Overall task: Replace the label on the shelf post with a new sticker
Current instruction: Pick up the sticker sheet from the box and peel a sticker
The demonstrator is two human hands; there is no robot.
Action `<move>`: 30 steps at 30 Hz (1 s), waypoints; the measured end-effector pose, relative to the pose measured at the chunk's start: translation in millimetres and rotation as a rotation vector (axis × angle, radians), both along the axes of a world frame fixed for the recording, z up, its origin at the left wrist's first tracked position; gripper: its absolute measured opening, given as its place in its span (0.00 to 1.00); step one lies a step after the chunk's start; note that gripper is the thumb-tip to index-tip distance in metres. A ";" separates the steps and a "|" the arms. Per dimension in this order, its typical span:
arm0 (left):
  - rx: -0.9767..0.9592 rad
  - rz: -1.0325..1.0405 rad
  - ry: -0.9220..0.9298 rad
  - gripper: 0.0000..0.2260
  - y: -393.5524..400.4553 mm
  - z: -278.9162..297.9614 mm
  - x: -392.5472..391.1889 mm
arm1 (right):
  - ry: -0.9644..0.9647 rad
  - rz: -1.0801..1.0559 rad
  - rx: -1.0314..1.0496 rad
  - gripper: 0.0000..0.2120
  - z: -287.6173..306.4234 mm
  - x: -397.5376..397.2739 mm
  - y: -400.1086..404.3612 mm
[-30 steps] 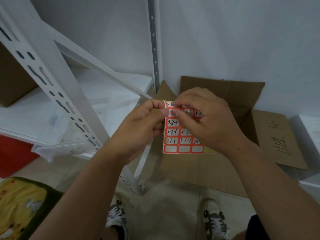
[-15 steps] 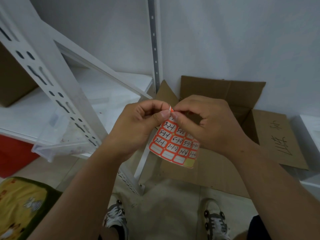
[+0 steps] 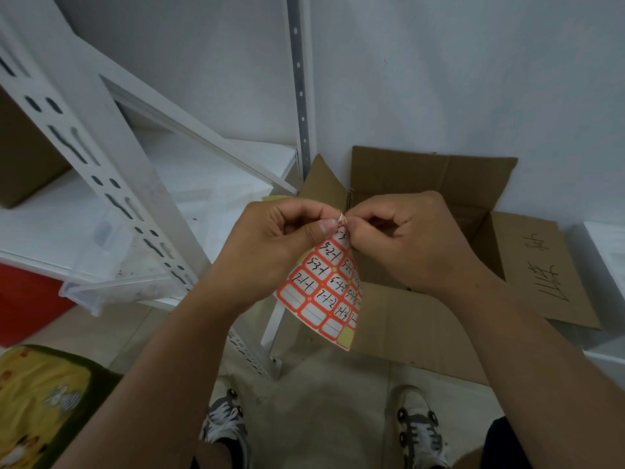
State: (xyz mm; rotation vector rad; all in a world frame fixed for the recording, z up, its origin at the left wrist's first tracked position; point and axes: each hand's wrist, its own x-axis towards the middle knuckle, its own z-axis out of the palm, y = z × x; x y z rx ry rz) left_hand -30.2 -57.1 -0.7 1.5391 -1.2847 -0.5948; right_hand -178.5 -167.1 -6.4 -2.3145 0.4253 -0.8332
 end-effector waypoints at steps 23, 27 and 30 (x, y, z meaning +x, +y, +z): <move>0.005 0.024 0.150 0.04 -3.2 -8.0 -3.5 | -0.041 -0.159 0.086 0.12 -4.8 12.5 2.3; 0.014 0.043 0.176 0.04 -4.3 -9.0 -6.1 | -0.074 -0.219 0.091 0.04 -7.4 13.2 0.4; 0.024 0.095 0.263 0.05 -6.3 -11.5 -9.3 | -0.095 -0.242 0.158 0.03 -6.2 14.1 1.5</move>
